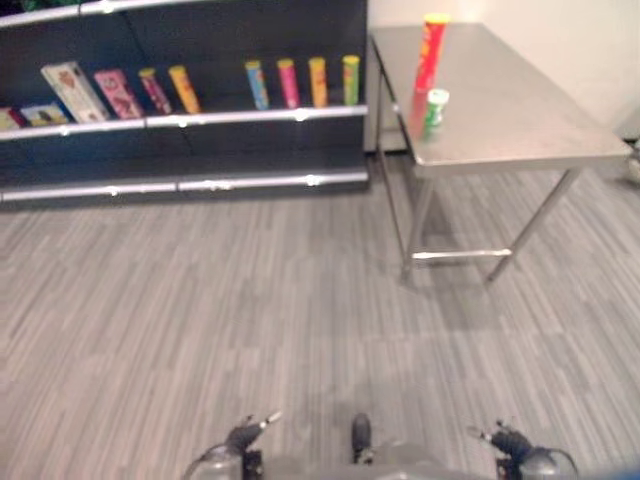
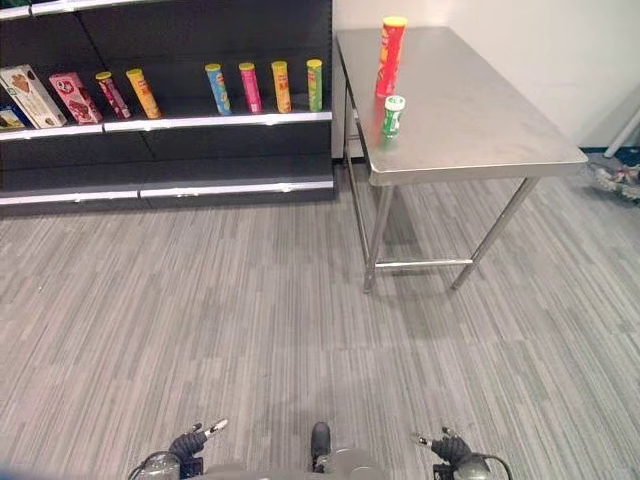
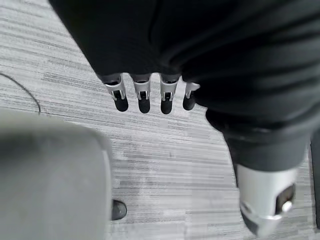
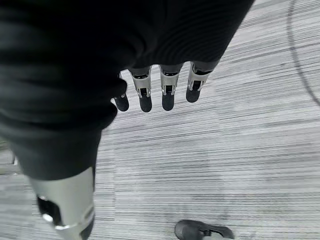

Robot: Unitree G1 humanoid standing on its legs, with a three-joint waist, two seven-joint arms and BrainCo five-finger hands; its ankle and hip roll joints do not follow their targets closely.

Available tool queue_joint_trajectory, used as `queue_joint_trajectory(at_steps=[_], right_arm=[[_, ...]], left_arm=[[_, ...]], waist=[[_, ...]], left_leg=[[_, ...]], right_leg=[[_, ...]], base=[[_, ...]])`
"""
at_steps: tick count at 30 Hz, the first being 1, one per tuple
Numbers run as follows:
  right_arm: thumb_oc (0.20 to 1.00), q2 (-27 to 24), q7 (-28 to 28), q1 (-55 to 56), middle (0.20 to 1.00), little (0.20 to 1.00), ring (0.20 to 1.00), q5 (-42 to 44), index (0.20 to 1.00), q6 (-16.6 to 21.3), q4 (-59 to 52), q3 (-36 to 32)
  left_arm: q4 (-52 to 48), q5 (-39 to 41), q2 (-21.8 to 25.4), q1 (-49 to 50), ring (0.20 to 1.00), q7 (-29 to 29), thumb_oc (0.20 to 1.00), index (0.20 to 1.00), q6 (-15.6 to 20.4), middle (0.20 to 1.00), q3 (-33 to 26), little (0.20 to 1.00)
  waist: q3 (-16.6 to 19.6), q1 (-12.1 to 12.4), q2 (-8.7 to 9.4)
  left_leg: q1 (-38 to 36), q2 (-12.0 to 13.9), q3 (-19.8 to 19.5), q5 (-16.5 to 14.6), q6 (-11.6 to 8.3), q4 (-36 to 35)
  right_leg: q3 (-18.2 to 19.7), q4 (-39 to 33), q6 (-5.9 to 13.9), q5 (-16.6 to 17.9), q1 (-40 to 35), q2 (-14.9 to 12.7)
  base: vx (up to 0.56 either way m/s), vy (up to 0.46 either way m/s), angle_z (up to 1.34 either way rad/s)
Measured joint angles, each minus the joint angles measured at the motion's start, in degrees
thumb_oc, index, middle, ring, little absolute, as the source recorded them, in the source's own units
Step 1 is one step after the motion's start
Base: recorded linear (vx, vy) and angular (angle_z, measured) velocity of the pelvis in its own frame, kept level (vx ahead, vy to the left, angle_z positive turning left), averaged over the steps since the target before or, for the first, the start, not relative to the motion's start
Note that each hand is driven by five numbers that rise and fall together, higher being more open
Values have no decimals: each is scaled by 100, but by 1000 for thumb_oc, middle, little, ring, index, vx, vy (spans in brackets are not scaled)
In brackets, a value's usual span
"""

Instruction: Put the goods on the table back onto the shelves and tidy them up.

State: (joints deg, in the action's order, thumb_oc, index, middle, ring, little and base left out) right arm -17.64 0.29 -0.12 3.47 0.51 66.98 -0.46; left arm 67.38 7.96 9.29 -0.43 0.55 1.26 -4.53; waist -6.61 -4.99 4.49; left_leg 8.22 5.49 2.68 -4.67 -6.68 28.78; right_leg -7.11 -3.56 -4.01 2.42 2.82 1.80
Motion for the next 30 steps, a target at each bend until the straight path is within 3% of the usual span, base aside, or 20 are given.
queue_joint_trajectory(at_steps=[2, 3, 4, 5, 6, 7, 9, 12, 15, 18, 19, 20, 22, 23, 25, 27, 28, 30], right_arm=[[1000, 64, -4, 60, 1000, 1000, 1000, 0, 1000, 5, 14, -4], [1000, 86, 0, 40, 1000, 1000, 1000, -2, 1000, 6, 26, -7], [1000, 56, -1, -72, 1000, 1000, 1000, -3, 1000, -1, 143, -22], [1000, 34, 12, -146, 1000, 1000, 1000, -3, 1000, -9, 156, -27], [1000, 65, 30, -172, 1000, 1000, 1000, -5, 1000, -1, 109, -17], [1000, 58, 29, -158, 1000, 1000, 1000, -4, 1000, 12, 118, -21], [1000, 134, 39, -250, 1000, 1000, 1000, -6, 1000, 33, 124, -14], [1000, 129, 53, -239, 1000, 1000, 1000, -8, 1000, 3, 268, -9], [1000, 100, 55, -231, 1000, 1000, 1000, -11, 1000, 16, 429, -18], [1000, 111, 64, -92, 1000, 1000, 1000, -12, 1000, 8, 473, -10], [1000, 124, 72, -35, 1000, 1000, 1000, -14, 1000, -8, 472, -9], [1000, 122, 75, -14, 1000, 1000, 1000, -15, 1000, -8, 481, -16], [1000, 142, 81, -5, 1000, 1000, 1000, -15, 1000, 1, 365, 23], [1000, 153, 116, 11, 1000, 1000, 1000, -15, 1000, 17, 243, 123], [1000, 172, 147, 41, 1000, 1000, 1000, -20, 1000, 38, -1, 337], [1000, 195, 164, 15, 1000, 1000, 1000, -26, 1000, 35, -41, 388], [1000, 202, 167, 22, 1000, 1000, 1000, -30, 1000, 35, -38, 394], [1000, 209, 166, 64, 1000, 1000, 1000, -30, 1000, 26, 2, 400]], left_arm=[[2, 52, 43, 48, 1000, 20, 1000, 1000, 7, 1000, -10, 1000], [10, 51, 56, 43, 1000, 25, 1000, 1000, 3, 1000, -10, 1000], [11, 50, -17, 37, 1000, 34, 1000, 1000, 2, 1000, -13, 1000], [-10, 51, -32, 36, 1000, 38, 1000, 1000, 8, 1000, -20, 1000], [-85, 49, 67, 34, 1000, 74, 1000, 1000, 4, 1000, -47, 1000], [41, 47, 71, 45, 1000, 84, 1000, 1000, -31, 1000, -68, 1000], [150, 41, 103, 40, 1000, 85, 1000, 1000, -45, 1000, -213, 1000], [236, 34, 99, 78, 1000, 114, 1000, 1000, -68, 1000, -284, 1000], [283, -11, 63, 33, 1000, 149, 1000, 1000, -96, 1000, -351, 1000], [350, -13, 65, -11, 1000, 138, 1000, 1000, -94, 1000, -392, 1000], [355, -14, 63, -26, 1000, 136, 1000, 1000, -95, 1000, -421, 1000], [374, -13, 33, -18, 1000, 132, 1000, 1000, -95, 1000, -451, 1000], [469, -14, 17, 49, 1000, 136, 1000, 1000, -97, 1000, -440, 1000], [478, -13, 77, 109, 1000, 125, 1000, 1000, -86, 1000, -313, 1000], [453, -14, 292, 70, 1000, 71, 1000, 1000, -7, 1000, -158, 1000], [412, -12, 394, -6, 1000, 24, 1000, 1000, 31, 1000, -211, 1000], [409, -11, 462, 3, 1000, 8, 1000, 1000, 54, 1000, -229, 1000], [383, -10, 504, 27, 1000, 0, 1000, 1000, 59, 1000, -214, 1000]], waist=[[16, 164, 29], [-10, 259, 12], [-22, 402, -308], [-122, 512, -425], [-223, 615, -331], [-217, 670, -428], [-275, 788, -277], [-299, 855, -196], [-216, 842, -220], [-5, 836, -275], [19, 818, -264], [8, 829, -291], [36, 824, -508], [66, 798, -587], [122, 747, -449], [63, 731, -364], [27, 746, -406], [-3, 682, -369]], left_leg=[[-126, -131, 140, 97, -89, -1599], [-222, -202, 101, 284, -96, -2657], [-140, -19, -73, 451, -118, -3439], [-7, 128, -202, 546, -196, -3443], [170, 103, -220, 653, -277, -3408], [304, 205, -220, 680, -298, -3385], [548, 64, -171, 715, -273, -3323], [564, 47, -222, 850, -222, -3414], [490, 51, -183, 964, -58, -3380], [407, 7, -165, 1092, 125, -3347], [221, -140, -57, 1327, 363, -3410], [-10, -195, -33, 1332, 444, -3420], [-435, -147, 39, 1334, 741, -3418], [-647, -117, 187, 1175, 864, -3396], [-839, -391, 342, 1027, 1031, -3349], [-984, -496, 348, 901, 1123, -3370], [-1049, -500, 390, 885, 1125, -3369], [-1140, -563, 277, 747, 948, -3371]], right_leg=[[59, -206, 92, -43, -184, 25], [92, -204, 341, -223, -153, 45], [75, 16, 551, -531, -90, 313], [48, 377, 242, -498, 5, 433], [258, 386, -389, -106, -84, 398], [336, 103, -297, -134, -187, 548], [504, 59, -427, -77, -268, 489], [765, -115, -396, -53, -522, 501], [998, -156, -213, -227, -706, 476], [1135, -148, -194, -404, -763, 396], [1149, -109, 27, -435, -892, 281], [1170, 397, 127, -666, -850, 212], [1104, 1424, 189, -759, -677, 277], [1074, 2487, 173, -906, -333, 277], [969, 3795, 230, -979, 347, -149], [954, 4023, 295, -1014, 689, -365], [932, 3867, 363, -999, 673, -418], [956, 3023, 636, -999, 704, -427]], base=[[485, 14, -6], [369, 27, -36], [412, 52, -44], [303, 46, -55], [294, 73, -52], [225, 74, -63], [365, 141, -63], [420, 222, -56], [396, 263, -41], [309, 225, -23], [494, 404, -31], [448, 396, -44], [179, 180, -53], [132, 146, -40], [276, 212, -17], [262, 104, -3], [271, 35, 3], [234, 16, 10]])
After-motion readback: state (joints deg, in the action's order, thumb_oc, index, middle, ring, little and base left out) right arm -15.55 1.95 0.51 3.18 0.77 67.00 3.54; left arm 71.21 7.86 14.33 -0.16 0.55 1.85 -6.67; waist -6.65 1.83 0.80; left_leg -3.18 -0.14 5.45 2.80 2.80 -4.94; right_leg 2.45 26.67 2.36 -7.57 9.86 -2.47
